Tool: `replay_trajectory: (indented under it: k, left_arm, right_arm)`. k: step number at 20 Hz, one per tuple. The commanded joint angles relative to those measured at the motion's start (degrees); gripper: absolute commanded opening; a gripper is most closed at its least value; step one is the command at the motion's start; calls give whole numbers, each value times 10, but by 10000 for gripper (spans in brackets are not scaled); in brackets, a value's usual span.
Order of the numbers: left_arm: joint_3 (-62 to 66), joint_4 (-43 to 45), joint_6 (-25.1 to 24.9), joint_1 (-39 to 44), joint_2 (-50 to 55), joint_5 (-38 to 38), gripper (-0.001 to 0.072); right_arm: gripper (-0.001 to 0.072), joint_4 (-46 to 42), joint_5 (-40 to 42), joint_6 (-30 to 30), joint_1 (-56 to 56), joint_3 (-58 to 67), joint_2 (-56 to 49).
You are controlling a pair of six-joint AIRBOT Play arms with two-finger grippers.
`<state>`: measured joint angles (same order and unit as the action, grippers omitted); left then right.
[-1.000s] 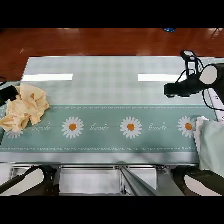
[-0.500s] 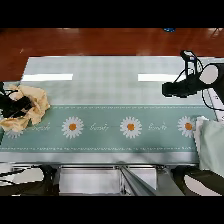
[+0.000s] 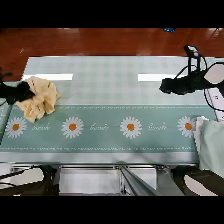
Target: Fold the shirts.
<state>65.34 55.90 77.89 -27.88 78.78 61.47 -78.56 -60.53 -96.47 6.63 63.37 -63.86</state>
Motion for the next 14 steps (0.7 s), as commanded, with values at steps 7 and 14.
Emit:
replay_trajectory:
  k: [7,14]
  left_arm:
    - [283,-240,-75,134,-144,0,22]
    - [365,-240,-53,330,-146,-60,22]
  right_arm:
    - [407,5,29,10,0,0,173]
    - [408,1,27,13,0,0,285]
